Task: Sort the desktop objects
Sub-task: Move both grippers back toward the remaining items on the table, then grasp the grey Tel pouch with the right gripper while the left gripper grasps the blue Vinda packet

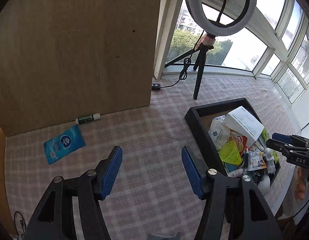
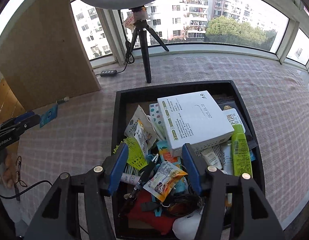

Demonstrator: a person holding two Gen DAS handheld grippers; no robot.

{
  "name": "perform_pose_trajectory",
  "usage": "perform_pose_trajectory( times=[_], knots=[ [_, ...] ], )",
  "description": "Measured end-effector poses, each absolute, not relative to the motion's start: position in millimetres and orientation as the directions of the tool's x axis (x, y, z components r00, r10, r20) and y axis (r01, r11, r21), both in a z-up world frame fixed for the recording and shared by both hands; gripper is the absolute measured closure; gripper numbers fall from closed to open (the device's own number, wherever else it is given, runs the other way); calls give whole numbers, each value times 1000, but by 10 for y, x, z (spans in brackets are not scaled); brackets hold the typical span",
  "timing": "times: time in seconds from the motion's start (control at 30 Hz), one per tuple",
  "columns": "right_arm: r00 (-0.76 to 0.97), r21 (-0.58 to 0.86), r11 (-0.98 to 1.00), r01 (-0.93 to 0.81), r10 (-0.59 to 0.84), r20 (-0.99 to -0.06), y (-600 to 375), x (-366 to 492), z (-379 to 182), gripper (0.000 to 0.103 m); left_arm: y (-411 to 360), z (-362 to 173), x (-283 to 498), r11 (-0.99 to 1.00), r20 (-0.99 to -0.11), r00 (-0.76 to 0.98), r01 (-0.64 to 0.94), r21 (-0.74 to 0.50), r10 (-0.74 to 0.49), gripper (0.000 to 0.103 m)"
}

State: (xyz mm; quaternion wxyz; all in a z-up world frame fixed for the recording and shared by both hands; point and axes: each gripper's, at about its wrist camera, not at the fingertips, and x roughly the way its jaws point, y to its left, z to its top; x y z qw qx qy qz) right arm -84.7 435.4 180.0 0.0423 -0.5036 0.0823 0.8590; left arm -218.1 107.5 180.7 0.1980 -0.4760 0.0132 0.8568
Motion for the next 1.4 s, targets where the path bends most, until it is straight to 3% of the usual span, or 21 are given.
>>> perform_pose_trajectory(
  times=[0.47, 0.77, 0.97, 1.4],
  knots=[
    [-329, 116, -962, 247, -196, -924, 2766, -575, 1282, 48, -189, 1505, -2057, -972, -863, -470, -217, -90, 184, 43],
    [-233, 117, -913, 391, -221, -947, 2160, -391, 870, 44, -251, 1118, -2503, -918, -903, -386, -395, -24, 190, 33],
    [-216, 90, -859, 503, -226, -950, 1913, -352, 744, 41, -173, 836, -2776, -845, -927, -349, -529, 73, 138, 33],
    [-100, 31, -677, 735, -154, -983, 1497, -336, 350, 40, -121, 457, -3150, -754, -953, -268, -653, 68, 145, 31]
  ],
)
